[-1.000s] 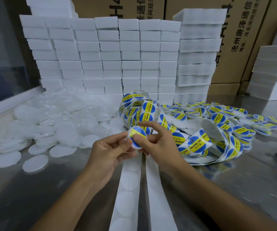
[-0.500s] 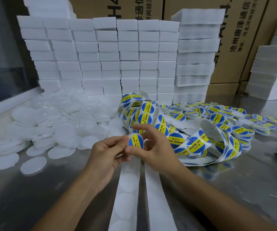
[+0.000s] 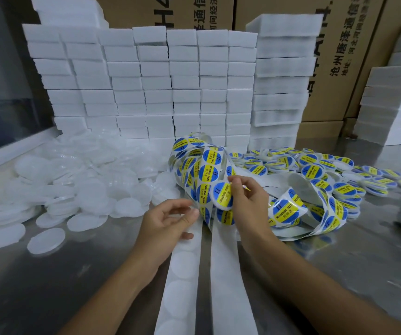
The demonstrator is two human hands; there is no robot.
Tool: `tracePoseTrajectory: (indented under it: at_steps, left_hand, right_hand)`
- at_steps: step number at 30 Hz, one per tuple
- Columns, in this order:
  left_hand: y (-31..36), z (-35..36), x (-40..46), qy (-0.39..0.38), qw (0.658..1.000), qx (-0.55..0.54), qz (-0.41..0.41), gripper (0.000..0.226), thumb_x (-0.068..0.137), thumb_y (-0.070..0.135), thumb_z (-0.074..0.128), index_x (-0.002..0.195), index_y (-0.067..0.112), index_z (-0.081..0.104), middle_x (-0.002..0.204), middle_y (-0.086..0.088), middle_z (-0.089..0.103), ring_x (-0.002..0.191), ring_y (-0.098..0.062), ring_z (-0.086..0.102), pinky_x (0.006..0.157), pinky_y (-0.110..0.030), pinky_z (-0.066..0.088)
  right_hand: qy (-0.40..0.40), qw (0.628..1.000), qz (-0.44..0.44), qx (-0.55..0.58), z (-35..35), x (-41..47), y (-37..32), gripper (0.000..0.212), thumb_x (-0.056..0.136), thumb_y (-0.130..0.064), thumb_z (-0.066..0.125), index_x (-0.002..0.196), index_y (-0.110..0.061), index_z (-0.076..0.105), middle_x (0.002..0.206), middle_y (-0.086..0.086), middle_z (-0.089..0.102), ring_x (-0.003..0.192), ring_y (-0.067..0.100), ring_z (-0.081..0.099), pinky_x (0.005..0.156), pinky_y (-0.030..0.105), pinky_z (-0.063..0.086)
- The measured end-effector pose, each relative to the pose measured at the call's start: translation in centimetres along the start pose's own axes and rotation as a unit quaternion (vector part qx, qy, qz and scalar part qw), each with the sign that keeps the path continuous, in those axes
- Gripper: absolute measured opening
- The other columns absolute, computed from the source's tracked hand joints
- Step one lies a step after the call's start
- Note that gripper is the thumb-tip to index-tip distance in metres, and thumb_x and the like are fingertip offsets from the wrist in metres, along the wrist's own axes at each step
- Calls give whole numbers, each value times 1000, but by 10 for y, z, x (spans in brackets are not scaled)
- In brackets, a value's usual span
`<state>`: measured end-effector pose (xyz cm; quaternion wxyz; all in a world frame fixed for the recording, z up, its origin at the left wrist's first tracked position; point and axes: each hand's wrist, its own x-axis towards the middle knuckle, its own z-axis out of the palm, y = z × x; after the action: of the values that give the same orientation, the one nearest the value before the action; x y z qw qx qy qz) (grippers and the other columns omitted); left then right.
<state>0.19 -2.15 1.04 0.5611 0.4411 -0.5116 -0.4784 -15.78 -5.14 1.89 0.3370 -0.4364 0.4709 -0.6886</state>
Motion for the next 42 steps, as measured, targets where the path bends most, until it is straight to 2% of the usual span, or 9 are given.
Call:
tracePoseTrajectory:
  at_steps: [6,11,15,20,24,28,33,37,42]
  left_hand:
    - [-3,3,0,-23,999,34,-22,25,78,11,78,100,21,72,99,-1,72,84,-12,72,67,-31,61]
    - [-4,7,-1,-63,996,42,-37,36,77,7,78,108,20,65,97,-5,74,80,-14,73,67,-30,60]
    - [-5,8,-1,-87,994,48,-39,42,76,6,79,113,20,63,96,-4,75,83,-18,73,67,-30,60]
    - [-5,8,1,-86,995,9,-50,38,84,12,73,119,22,62,95,-5,76,85,-22,73,68,-30,57]
    - [-7,5,3,-68,998,4,-15,35,84,12,72,118,20,66,102,0,76,97,-14,71,86,-30,55]
    - [-4,4,2,-46,999,-28,3,18,85,8,68,97,19,75,97,-1,77,92,-13,72,71,-17,55]
    - [-1,-7,10,58,992,-91,-61,9,89,5,63,87,3,72,80,-19,73,67,-29,71,55,-32,57]
    - [-1,-11,13,84,990,-88,-68,13,89,-2,57,90,2,69,79,-21,73,69,-33,73,61,-34,58]
    - [0,-7,12,62,993,-59,-81,20,82,-3,58,79,9,74,84,-20,73,76,-33,71,72,-39,57]
  right_hand:
    - [-9,998,-21,-52,3,1,-2,16,99,-22,57,91,-21,70,85,3,75,85,21,72,78,35,58]
    - [43,996,-46,-60,1,2,-3,18,99,-23,55,87,-28,67,82,0,74,83,21,71,83,47,57]
    - [33,997,-36,-60,4,1,-4,20,99,-21,56,83,-28,67,83,3,74,84,24,71,83,46,57]
    - [-33,999,-24,-27,5,-5,-7,15,98,-18,59,89,-17,71,81,2,76,78,15,72,76,34,58]
    - [-125,992,-28,14,8,-13,-11,12,97,-11,59,94,-9,70,81,7,76,75,14,72,72,25,58]
    - [-179,984,-27,7,10,-17,-15,7,95,-9,62,93,-12,69,73,4,75,73,13,72,73,27,59]
    - [-111,991,-50,-48,-5,-1,-27,13,86,-4,71,83,-16,72,81,2,75,74,9,70,69,21,57]
    - [-28,999,-5,-38,-25,27,-36,16,88,-5,68,89,-21,70,87,0,73,66,8,67,62,21,55]
    - [53,995,88,-2,-48,84,-42,14,88,0,63,87,-13,68,86,11,68,74,17,68,74,26,61]
